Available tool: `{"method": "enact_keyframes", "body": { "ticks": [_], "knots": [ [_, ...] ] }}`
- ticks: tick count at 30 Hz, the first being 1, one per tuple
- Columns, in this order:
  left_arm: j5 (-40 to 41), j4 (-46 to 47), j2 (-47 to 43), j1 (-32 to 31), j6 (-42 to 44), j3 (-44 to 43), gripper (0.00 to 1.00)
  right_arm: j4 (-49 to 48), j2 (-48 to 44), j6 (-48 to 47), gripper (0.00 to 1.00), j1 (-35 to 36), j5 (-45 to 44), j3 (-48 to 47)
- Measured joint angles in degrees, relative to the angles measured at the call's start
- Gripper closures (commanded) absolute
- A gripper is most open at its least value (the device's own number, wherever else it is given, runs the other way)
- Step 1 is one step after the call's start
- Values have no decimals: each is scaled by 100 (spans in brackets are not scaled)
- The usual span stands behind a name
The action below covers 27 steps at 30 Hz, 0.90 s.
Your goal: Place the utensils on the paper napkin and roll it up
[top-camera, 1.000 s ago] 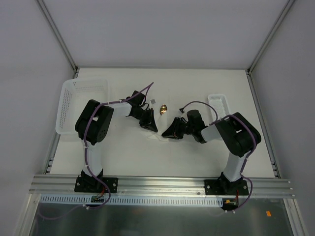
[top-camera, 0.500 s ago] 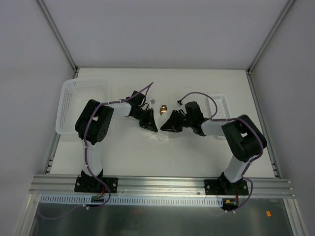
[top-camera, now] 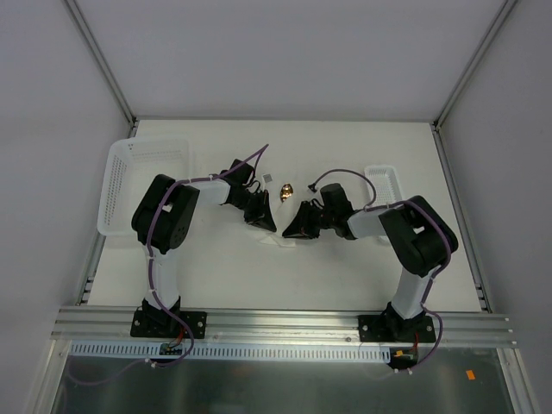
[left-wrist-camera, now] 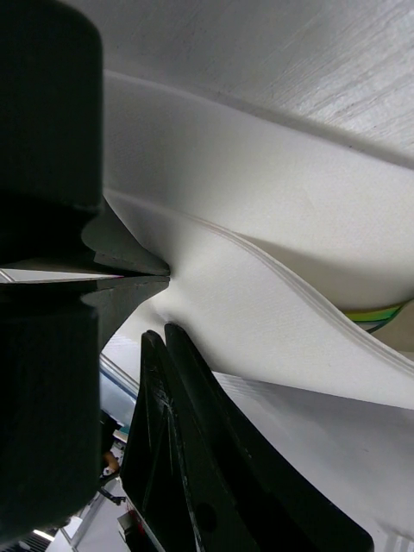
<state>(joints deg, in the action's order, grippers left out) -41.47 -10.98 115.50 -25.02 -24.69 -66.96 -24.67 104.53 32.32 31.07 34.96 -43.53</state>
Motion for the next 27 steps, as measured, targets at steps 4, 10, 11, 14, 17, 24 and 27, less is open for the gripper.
{"method": "enact_keyframes", "body": {
  "ticks": [4, 10, 11, 14, 17, 24, 27],
  "knots": [
    [0, 11, -2, 0, 2, 11, 100, 70, 24, -31, 84, 22, -9, 2],
    [323, -42, -509, 15, 256, 267, 77, 396, 118, -155, 86, 57, -11, -216],
    [435, -96, -704, 44, 337, 328, 74, 463, 129, -175, 86, 59, -13, -254],
    [682, -210, -1362, 212, 540, 455, 59, 612, 153, -212, 87, 63, -17, -332],
    [911, -286, -1963, 439, 756, 505, 53, 776, 179, -264, 88, 72, -24, -426],
    [1108, -415, -1832, 837, 981, 772, 47, 1169, 199, -400, 89, 114, -120, -629],
    [1161, -529, -1429, 916, 1008, 848, 46, 1364, 199, -474, 90, 144, -190, -723]
  ]
}}
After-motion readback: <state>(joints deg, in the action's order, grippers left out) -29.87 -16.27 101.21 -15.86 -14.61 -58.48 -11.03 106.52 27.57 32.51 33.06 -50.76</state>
